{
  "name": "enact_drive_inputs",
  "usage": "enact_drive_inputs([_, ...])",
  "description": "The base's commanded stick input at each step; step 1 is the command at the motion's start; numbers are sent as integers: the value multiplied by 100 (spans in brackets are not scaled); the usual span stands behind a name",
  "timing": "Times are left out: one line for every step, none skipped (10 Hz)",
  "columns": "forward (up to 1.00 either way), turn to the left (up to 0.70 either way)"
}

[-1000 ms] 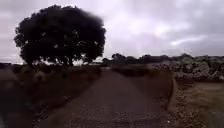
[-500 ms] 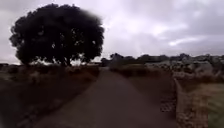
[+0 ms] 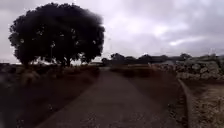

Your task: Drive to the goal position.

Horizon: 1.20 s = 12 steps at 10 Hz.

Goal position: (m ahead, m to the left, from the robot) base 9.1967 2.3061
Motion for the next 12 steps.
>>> enact_drive_inputs([50, 0])
enact_drive_inputs([50, 0])
enact_drive_inputs([50, 0])
enact_drive_inputs([50, 0])
enact_drive_inputs([50, 0])
enact_drive_inputs([50, 0])
enact_drive_inputs([50, 0])
enact_drive_inputs([50, 0])
enact_drive_inputs([50, 0])
enact_drive_inputs([50, 0])
enact_drive_inputs([50, 0])
enact_drive_inputs([50, 0])
